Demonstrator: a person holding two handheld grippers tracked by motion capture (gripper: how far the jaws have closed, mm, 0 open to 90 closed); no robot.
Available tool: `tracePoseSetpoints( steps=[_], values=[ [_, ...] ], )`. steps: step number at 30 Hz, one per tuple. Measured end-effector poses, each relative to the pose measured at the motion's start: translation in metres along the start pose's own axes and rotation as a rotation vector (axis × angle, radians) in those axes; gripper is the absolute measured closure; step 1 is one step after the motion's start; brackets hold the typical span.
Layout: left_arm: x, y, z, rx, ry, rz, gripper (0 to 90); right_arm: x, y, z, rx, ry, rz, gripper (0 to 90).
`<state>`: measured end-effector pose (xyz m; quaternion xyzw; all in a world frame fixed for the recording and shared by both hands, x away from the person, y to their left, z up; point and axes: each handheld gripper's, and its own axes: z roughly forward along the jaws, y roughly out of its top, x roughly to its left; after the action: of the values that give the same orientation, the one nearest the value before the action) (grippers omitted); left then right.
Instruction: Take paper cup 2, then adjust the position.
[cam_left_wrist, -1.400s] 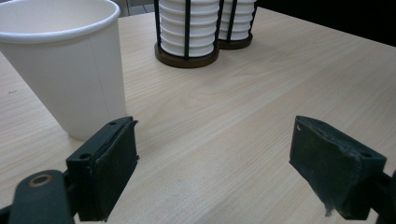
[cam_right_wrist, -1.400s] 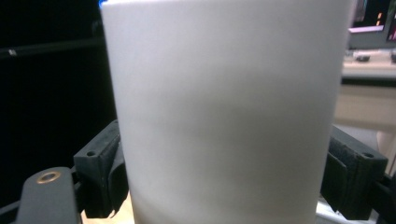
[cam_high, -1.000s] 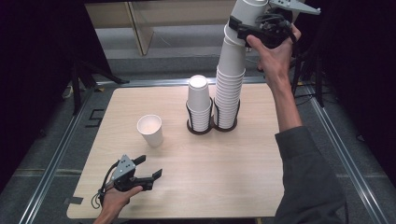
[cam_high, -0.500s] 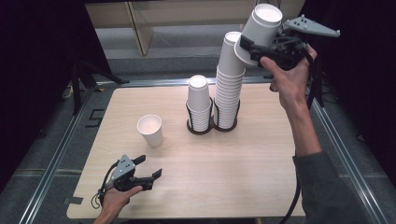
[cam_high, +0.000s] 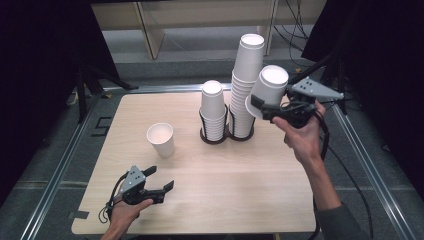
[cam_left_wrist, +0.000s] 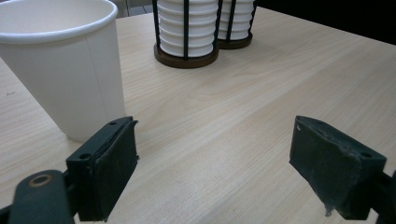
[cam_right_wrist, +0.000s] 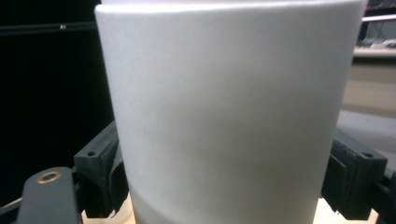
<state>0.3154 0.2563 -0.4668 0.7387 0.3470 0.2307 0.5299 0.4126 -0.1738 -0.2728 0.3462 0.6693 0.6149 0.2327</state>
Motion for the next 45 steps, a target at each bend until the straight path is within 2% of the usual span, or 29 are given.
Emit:
tracePoseSetpoints(
  steps=[1, 2, 3, 4, 5, 6, 8, 9, 10, 11, 13, 16, 19, 22, 23, 24, 26, 27, 30, 31, 33, 34, 36, 39, 40, 41, 42, 44, 45],
  values=[
    [-0.001, 0.0, -0.001, 0.009, 0.011, 0.0, 14.5, 0.001, -0.008, 0.001, -0.007, 0.003, -0.009, 17.0],
    [-0.001, 0.0, -0.001, 0.014, 0.015, -0.001, 14.5, 0.003, -0.014, 0.001, 0.011, 0.003, -0.005, 17.0],
    [-0.001, 0.0, 0.001, -0.013, 0.001, -0.002, 14.5, 0.005, -0.021, 0.003, 0.013, 0.008, -0.01, 17.0],
    [-0.001, -0.001, 0.001, -0.015, 0.002, 0.006, 14.5, 0.007, -0.028, 0.004, 0.028, 0.023, 0.003, 17.0],
    [-0.002, -0.001, 0.002, -0.023, 0.002, 0.0, 14.5, 0.008, -0.035, 0.007, 0.036, 0.022, -0.007, 17.0],
    [-0.001, 0.0, 0.002, -0.029, -0.002, 0.011, 14.5, 0.01, -0.043, 0.009, 0.048, 0.033, -0.003, 17.0],
    [-0.001, 0.0, 0.004, -0.045, -0.007, 0.0, 14.5, 0.015, -0.056, 0.014, 0.063, 0.056, 0.02, 17.0],
    [-0.001, 0.001, 0.004, -0.05, -0.009, 0.005, 14.5, 0.016, -0.062, 0.017, 0.067, 0.068, 0.008, 17.0],
    [-0.003, 0.001, 0.002, -0.029, 0.007, -0.012, 14.5, 0.018, -0.067, 0.019, 0.079, 0.078, 0.032, 17.0],
    [-0.002, 0.002, 0.002, -0.036, 0.001, -0.008, 14.5, 0.02, -0.072, 0.023, 0.076, 0.088, 0.031, 17.0],
    [-0.002, 0.002, 0.003, -0.039, -0.005, -0.001, 14.5, 0.021, -0.078, 0.028, 0.099, 0.098, 0.022, 17.0],
    [0.0, 0.002, 0.004, -0.053, -0.006, 0.009, 14.5, 0.025, -0.088, 0.034, 0.111, 0.13, 0.043, 16.9],
    [-0.001, 0.001, 0.003, -0.044, -0.002, -0.001, 14.5, 0.029, -0.098, 0.04, 0.132, 0.144, 0.047, 16.9],
    [-0.001, 0.0, 0.005, -0.056, -0.018, 0.017, 14.5, 0.034, -0.108, 0.046, 0.156, 0.154, 0.034, 16.9],
    [-0.002, 0.0, 0.004, -0.039, -0.013, 0.007, 14.4, 0.038, -0.111, 0.047, 0.175, 0.161, 0.062, 16.9],
    [-0.002, 0.0, 0.004, -0.041, -0.022, 0.027, 14.5, 0.039, -0.114, 0.05, 0.178, 0.171, 0.046, 16.9],
    [-0.004, 0.0, 0.004, -0.034, -0.019, 0.02, 14.5, 0.042, -0.119, 0.054, 0.184, 0.17, 0.026, 16.9],
    [-0.004, 0.0, 0.004, -0.034, -0.022, 0.021, 14.5, 0.044, -0.121, 0.056, 0.19, 0.188, 0.036, 16.9],
    [-0.004, 0.0, 0.005, -0.034, -0.026, 0.036, 14.5, 0.048, -0.127, 0.059, 0.207, 0.198, 0.039, 16.9],
    [-0.005, -0.001, 0.006, -0.05, -0.035, 0.014, 14.5, 0.049, -0.128, 0.06, 0.206, 0.208, 0.047, 16.9],
    [-0.005, -0.001, 0.006, -0.05, -0.033, 0.012, 14.5, 0.052, -0.131, 0.061, 0.215, 0.215, 0.042, 16.9],
    [-0.004, 0.0, 0.005, -0.046, -0.03, 0.032, 14.5, 0.053, -0.133, 0.062, 0.222, 0.219, 0.042, 16.9],
    [-0.004, 0.0, 0.005, -0.045, -0.028, 0.034, 14.5, 0.056, -0.136, 0.064, 0.215, 0.227, 0.037, 16.9],
    [-0.005, 0.0, 0.003, -0.039, -0.024, 0.02, 14.5, 0.061, -0.137, 0.066, 0.232, 0.242, 0.044, 16.9],
    [-0.006, -0.001, 0.005, -0.059, -0.038, 0.007, 14.5, 0.063, -0.138, 0.067, 0.225, 0.246, 0.043, 16.9],
    [-0.005, 0.0, 0.005, -0.063, -0.041, 0.014, 14.5, 0.064, -0.138, 0.067, 0.227, 0.249, 0.034, 16.9],
    [-0.006, 0.001, 0.006, -0.067, -0.049, 0.011, 14.5, 0.067, -0.138, 0.067, 0.23, 0.256, 0.048, 16.9],
    [-0.008, 0.002, 0.008, -0.073, -0.063, 0.001, 14.5, 0.069, -0.138, 0.069, 0.23, 0.272, 0.034, 16.9],
    [-0.01, 0.003, 0.009, -0.074, -0.073, 0.003, 14.5, 0.072, -0.138, 0.07, 0.225, 0.27, 0.046, 16.9]
  ],
)
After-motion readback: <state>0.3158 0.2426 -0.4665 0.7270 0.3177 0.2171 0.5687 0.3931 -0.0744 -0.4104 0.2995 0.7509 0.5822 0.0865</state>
